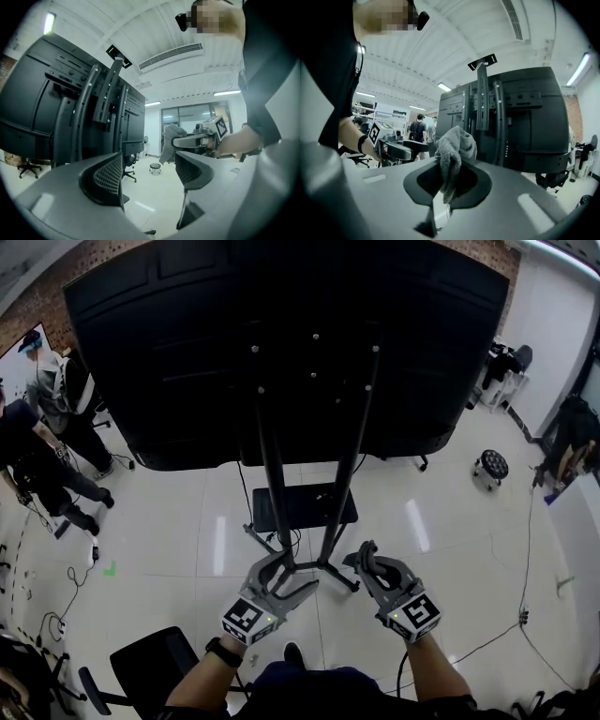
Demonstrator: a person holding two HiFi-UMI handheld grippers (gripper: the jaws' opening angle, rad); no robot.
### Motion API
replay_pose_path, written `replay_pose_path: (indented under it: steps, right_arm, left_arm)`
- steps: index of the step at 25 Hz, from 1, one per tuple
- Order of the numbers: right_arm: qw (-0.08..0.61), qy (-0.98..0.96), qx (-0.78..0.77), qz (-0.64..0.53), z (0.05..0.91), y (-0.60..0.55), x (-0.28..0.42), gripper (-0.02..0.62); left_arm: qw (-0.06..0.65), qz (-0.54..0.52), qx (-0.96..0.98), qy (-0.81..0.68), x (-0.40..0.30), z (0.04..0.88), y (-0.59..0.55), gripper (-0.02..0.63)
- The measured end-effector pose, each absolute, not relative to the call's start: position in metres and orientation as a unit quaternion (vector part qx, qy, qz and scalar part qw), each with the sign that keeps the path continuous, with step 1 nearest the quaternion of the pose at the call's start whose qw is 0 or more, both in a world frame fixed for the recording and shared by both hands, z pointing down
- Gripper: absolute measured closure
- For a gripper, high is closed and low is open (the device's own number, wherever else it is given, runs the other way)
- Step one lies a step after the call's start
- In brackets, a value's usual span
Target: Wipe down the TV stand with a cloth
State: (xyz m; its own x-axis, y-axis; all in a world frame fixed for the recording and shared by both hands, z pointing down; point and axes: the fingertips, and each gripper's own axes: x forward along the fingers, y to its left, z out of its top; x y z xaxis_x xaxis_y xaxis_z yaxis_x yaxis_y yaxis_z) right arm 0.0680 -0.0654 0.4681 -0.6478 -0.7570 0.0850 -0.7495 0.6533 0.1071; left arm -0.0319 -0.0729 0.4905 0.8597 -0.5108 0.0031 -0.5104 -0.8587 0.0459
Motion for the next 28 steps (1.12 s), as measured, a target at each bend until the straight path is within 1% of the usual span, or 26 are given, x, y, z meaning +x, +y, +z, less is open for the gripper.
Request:
replay_pose_path:
  steps: [3, 8, 14, 17, 25, 28]
  right_arm:
    - [0.041, -0.912, 0.408, -0.021, 0.459, -0.037, 0.075, 0.574]
    - [0.022, -0.923, 0.384, 0.017, 0.461, 0.010, 0.095, 0.574]
    - [0.027, -0.937, 0.346, 0.032, 0.467, 0.076, 0.113, 0.575]
    - [0.033, -0.940, 0.337, 0.038, 0.472, 0.099, 0.120, 0.575]
    - [0.037, -0.941, 0.336, 0.027, 0.464, 0.121, 0.116, 0.575]
    - [0.033, -0.942, 0.332, 0.020, 0.456, 0.125, 0.104, 0.575]
  left_arm:
    - [0.007, 0.000, 0.962, -0.274, -0.029, 0.484, -0.043, 0.232]
    - [0.030, -0.004, 0.953, -0.303, -0.018, 0.475, 0.013, 0.232]
    - [0.029, -0.012, 0.942, -0.334, -0.003, 0.479, 0.072, 0.232]
    - [0.047, -0.004, 0.940, -0.339, 0.003, 0.482, 0.099, 0.232]
    - [0.047, -0.011, 0.942, -0.332, 0.001, 0.480, 0.127, 0.232]
    - [0.031, -0.013, 0.945, -0.326, -0.005, 0.474, 0.133, 0.232]
